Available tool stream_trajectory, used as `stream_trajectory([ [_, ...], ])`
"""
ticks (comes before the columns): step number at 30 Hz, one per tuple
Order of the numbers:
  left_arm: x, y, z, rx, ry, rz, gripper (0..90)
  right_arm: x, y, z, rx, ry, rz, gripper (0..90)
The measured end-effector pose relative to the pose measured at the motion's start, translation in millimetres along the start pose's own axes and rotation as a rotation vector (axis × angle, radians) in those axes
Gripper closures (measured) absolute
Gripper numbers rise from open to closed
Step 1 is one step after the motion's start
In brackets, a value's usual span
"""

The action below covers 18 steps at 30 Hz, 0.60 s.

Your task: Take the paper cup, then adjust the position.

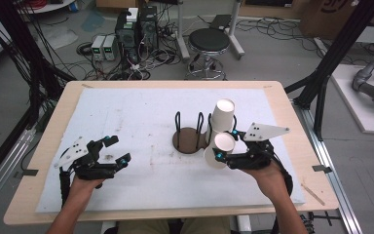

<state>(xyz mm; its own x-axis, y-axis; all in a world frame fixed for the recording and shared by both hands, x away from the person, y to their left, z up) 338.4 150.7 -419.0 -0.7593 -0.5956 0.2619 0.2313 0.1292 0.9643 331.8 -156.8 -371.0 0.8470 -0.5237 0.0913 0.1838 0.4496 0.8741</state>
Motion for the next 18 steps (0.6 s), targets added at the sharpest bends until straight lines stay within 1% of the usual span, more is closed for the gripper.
stream_trajectory([
  [5,4.4,2.9,-1.7,0.015,-0.024,-0.002,14.6,-2.7,2.7,-2.4,0.005,0.009,0.006,33.7],
  [8,5.9,3.1,-2.2,0.016,-0.031,-0.002,14.6,-4.9,4.2,-4.6,0.008,0.013,0.012,33.7],
  [9,7.0,3.1,-3.1,0.016,-0.04,-0.004,14.6,-5.0,4.5,-5.6,0.008,0.013,0.015,33.7],
  [10,7.6,3.0,-3.8,0.016,-0.044,-0.004,14.6,-6.2,4.6,-6.1,0.005,0.016,0.009,33.7],
  [14,11.5,2.3,-6.2,0.012,-0.068,-0.009,14.6,-7.9,6.7,-9.7,0.011,0.023,0.009,33.7],
  [15,11.5,2.3,-6.2,0.012,-0.068,-0.009,14.7,-7.9,6.7,-9.7,0.011,0.023,0.009,33.7],
  [18,17.8,3.0,-8.8,0.018,-0.098,-0.013,14.8,-11.5,8.8,-14.6,0.009,0.039,0.014,33.7],
])
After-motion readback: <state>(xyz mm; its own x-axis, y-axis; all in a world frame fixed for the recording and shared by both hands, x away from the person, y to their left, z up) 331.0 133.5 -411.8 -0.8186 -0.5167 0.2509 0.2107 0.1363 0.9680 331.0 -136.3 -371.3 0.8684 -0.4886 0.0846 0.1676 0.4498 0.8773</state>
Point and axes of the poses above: each handheld gripper's, and its own axes: z roughly backward along the jaws, y roughly out of its top, x roughly to its right, the point moved 10 cm from there along -z, roughly forward along the jaws, and after that the axes turned 6 degrees about z, right-handed, at the moved point
